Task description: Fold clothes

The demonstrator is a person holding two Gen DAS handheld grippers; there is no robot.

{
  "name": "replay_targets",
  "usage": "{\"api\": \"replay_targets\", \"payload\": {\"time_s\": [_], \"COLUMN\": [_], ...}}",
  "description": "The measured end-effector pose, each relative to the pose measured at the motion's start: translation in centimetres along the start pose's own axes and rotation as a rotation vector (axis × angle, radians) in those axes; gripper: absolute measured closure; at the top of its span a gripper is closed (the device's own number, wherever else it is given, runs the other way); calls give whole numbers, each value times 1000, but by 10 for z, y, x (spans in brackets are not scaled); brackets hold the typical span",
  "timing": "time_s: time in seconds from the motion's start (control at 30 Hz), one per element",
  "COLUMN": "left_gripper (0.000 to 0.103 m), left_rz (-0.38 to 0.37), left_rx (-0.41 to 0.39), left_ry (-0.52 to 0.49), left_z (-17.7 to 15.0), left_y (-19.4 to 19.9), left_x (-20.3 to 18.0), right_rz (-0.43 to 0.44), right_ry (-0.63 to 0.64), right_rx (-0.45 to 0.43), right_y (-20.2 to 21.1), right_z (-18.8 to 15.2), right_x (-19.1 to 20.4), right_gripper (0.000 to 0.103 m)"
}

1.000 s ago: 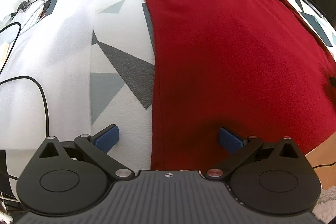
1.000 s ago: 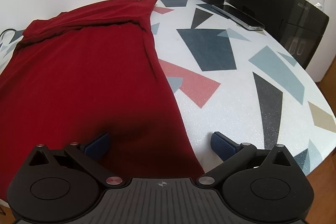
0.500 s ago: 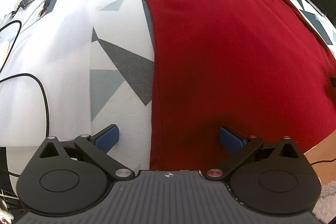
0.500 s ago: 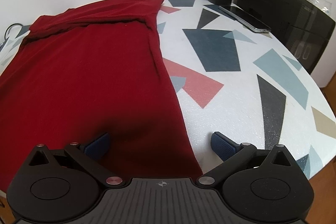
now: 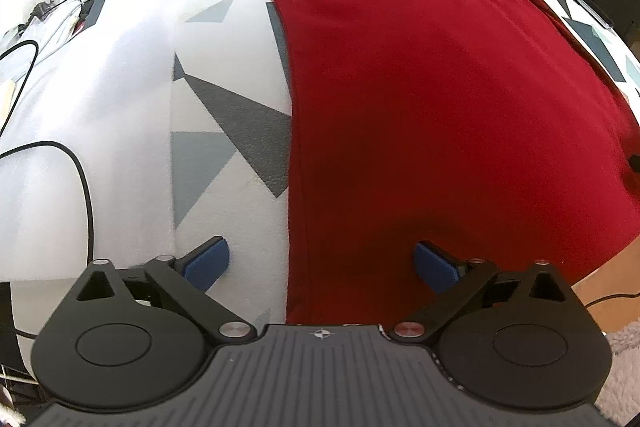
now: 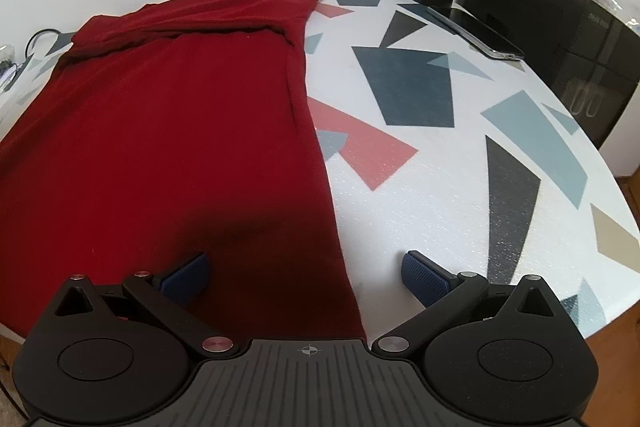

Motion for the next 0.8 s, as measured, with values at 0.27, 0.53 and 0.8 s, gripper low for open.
{"api": "replay_targets", "payload": {"time_s": [0.27, 0.53, 0.8], "left_gripper": [93, 94, 95], "left_rz": [-133, -228, -254], "left_rx": [-19, -66, -126], "left_ry": [22, 197, 214], "left_z": [8, 6, 8], "left_y": [10, 17, 29], "left_x": [-7, 14, 16], "right_rz": [91, 177, 204], "right_ry": [36, -136, -202], "right_rx": [-9, -1, -13], "right_y": [7, 11, 16], "right_z": [13, 10, 7], "right_x": [23, -1, -5], "right_gripper": [79, 94, 96]}}
Point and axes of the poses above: each gripper's, at about its wrist camera, not at the fingertips, and y roughly against the way its jaws point, x to its left, z to its top, the point moved 9 cm from there along -y, roughly the way its jaws point, and after that the axes turned 1 degree about -y, right-handed, at the moved point
